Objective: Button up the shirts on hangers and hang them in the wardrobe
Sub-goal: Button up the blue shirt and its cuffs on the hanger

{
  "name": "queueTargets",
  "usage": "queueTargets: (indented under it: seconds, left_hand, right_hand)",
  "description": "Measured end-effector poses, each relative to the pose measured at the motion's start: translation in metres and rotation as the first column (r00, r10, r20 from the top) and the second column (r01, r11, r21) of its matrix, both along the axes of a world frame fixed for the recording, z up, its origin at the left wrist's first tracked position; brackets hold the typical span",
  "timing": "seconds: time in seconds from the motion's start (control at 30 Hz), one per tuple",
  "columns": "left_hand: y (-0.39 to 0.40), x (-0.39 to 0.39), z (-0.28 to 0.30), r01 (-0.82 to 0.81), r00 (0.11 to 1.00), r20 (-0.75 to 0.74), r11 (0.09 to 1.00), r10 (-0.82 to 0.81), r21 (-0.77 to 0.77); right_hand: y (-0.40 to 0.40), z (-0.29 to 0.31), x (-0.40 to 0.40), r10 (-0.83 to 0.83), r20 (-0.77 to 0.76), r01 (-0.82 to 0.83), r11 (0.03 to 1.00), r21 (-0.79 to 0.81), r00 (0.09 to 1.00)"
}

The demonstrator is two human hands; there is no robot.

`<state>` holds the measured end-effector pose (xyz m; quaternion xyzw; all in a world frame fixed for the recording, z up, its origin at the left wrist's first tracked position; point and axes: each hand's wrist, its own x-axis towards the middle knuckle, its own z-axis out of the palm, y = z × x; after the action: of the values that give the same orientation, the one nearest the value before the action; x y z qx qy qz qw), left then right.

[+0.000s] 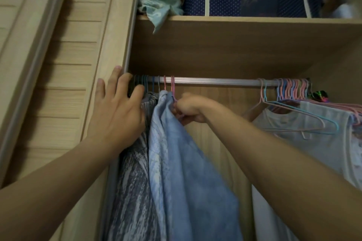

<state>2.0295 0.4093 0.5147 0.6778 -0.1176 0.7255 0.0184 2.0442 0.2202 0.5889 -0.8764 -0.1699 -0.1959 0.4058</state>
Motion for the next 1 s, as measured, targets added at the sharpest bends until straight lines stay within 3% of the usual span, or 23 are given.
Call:
queueTargets:
  seconds: [0.2, 0.33, 0.4, 0.63, 0.73, 0.8, 0.87, 1.0]
  left_hand:
    - [0.006, 0.001, -0.008, 0.029, 0.999, -0.031, 0.999, -0.028, 0.036]
    - [0.008, 0.002, -0.014, 0.012, 0.999, -0.037, 0.998, -0.010, 0.066]
    - [0.009, 0.002, -0.014, -0.014, 0.999, -0.040, 0.997, 0.017, 0.075]
    - [0.008, 0.003, -0.014, -0.091, 0.992, -0.077, 0.990, 0.100, 0.110]
    - [0.009, -0.007, -0.020, -0.223, 0.954, -0.174, 0.965, 0.246, 0.140]
    - [0.009, -0.020, -0.028, -0.230, 0.929, -0.262, 0.963, 0.261, 0.144]
    - [0.003, -0.039, -0.041, -0.197, 0.906, -0.361, 0.975, 0.221, 0.104]
    - [-0.034, -0.088, -0.092, -0.056, 0.843, -0.532, 0.971, -0.079, -0.232]
  right_hand:
    - [-0.002, -0.001, 0.000, 0.017, 0.001, -0.017, 0.975, 0.222, 1.000]
    - [-0.020, 0.006, -0.005, -0.049, 0.077, -0.003, 0.825, 0.566, 0.996]
    - [-0.033, 0.013, -0.009, -0.113, 0.127, 0.004, 0.764, 0.645, 0.985]
    - [-0.067, -0.008, -0.037, -0.173, 0.206, 0.017, 0.803, 0.595, 0.963]
    - [-0.083, -0.022, -0.056, -0.174, 0.214, 0.020, 0.819, 0.574, 0.961]
    - [-0.097, -0.033, -0.077, -0.148, 0.208, 0.003, 0.821, 0.571, 0.967]
    - [-0.113, -0.052, -0.098, -0.090, 0.197, -0.042, 0.814, 0.579, 0.976]
    - [-0.153, -0.113, -0.145, 0.058, 0.196, -0.164, 0.792, 0.588, 0.979]
